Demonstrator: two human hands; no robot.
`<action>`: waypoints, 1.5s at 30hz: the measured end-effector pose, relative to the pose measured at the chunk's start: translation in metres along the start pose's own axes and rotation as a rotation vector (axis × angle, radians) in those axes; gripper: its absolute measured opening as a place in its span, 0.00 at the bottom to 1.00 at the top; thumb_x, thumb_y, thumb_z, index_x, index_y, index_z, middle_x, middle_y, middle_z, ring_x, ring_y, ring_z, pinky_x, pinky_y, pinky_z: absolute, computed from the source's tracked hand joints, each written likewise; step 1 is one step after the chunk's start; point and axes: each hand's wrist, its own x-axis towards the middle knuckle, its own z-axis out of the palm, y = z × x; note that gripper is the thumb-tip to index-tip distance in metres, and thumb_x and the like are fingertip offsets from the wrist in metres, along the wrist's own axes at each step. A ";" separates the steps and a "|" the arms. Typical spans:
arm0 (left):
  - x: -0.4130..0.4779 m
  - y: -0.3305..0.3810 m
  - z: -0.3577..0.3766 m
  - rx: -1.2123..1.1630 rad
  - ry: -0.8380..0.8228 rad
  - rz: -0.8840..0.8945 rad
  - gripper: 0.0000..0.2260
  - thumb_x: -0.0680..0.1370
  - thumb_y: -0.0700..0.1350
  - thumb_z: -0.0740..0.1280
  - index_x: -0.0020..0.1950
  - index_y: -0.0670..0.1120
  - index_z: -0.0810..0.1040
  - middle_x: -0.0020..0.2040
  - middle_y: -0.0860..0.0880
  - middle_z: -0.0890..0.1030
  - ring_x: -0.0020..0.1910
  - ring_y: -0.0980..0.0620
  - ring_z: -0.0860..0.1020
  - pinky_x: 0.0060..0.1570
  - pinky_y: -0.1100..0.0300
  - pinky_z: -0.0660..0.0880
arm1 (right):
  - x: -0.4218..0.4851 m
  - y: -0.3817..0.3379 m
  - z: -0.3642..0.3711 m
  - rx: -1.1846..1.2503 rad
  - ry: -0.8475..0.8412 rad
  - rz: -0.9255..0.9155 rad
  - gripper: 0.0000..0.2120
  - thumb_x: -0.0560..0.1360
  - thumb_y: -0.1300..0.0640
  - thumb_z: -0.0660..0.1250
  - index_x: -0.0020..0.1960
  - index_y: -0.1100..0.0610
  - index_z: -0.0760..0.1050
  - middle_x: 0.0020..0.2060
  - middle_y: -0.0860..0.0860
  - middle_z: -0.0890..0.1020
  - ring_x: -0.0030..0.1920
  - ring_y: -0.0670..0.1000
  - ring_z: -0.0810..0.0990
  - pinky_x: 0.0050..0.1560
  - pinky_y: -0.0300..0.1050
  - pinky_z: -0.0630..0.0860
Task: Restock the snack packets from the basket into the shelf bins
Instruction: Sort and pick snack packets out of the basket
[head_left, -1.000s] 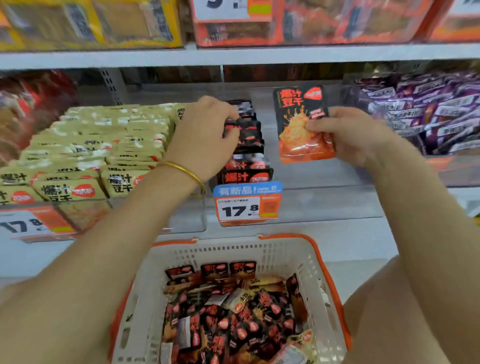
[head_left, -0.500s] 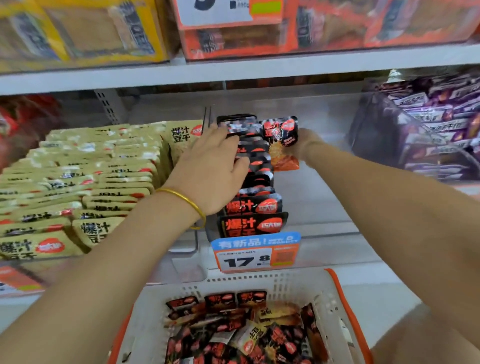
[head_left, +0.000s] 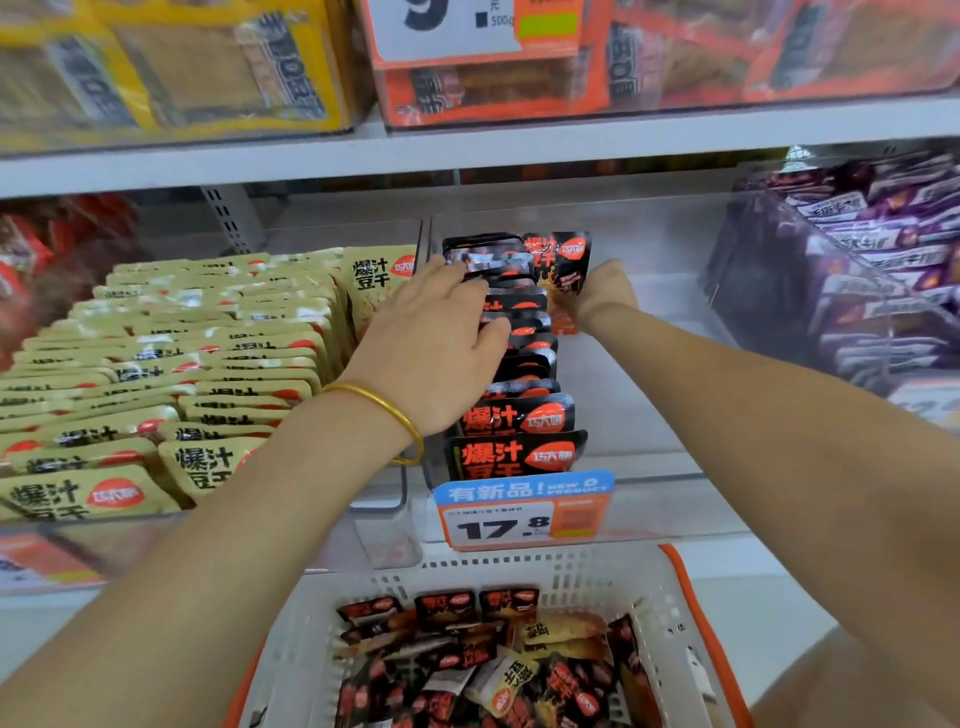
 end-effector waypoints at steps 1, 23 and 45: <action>-0.002 0.000 -0.001 -0.014 0.036 0.021 0.30 0.75 0.58 0.46 0.65 0.40 0.72 0.67 0.43 0.71 0.70 0.47 0.62 0.69 0.57 0.55 | -0.003 -0.002 -0.006 -0.014 -0.011 -0.012 0.17 0.75 0.59 0.69 0.54 0.59 0.61 0.53 0.59 0.77 0.54 0.58 0.78 0.52 0.49 0.74; -0.194 -0.031 0.153 -0.283 -0.125 0.123 0.17 0.71 0.41 0.54 0.49 0.42 0.81 0.50 0.45 0.79 0.53 0.45 0.74 0.55 0.49 0.73 | -0.240 0.156 0.016 -0.492 -0.929 -0.262 0.09 0.76 0.63 0.62 0.38 0.56 0.75 0.35 0.53 0.78 0.38 0.54 0.77 0.41 0.45 0.74; -0.197 -0.043 0.195 -0.339 -0.346 -0.005 0.12 0.78 0.37 0.60 0.58 0.43 0.79 0.58 0.47 0.77 0.62 0.48 0.70 0.62 0.64 0.61 | -0.225 0.246 0.075 -0.707 -1.240 -0.188 0.20 0.76 0.68 0.61 0.67 0.68 0.68 0.70 0.60 0.67 0.68 0.61 0.67 0.67 0.51 0.64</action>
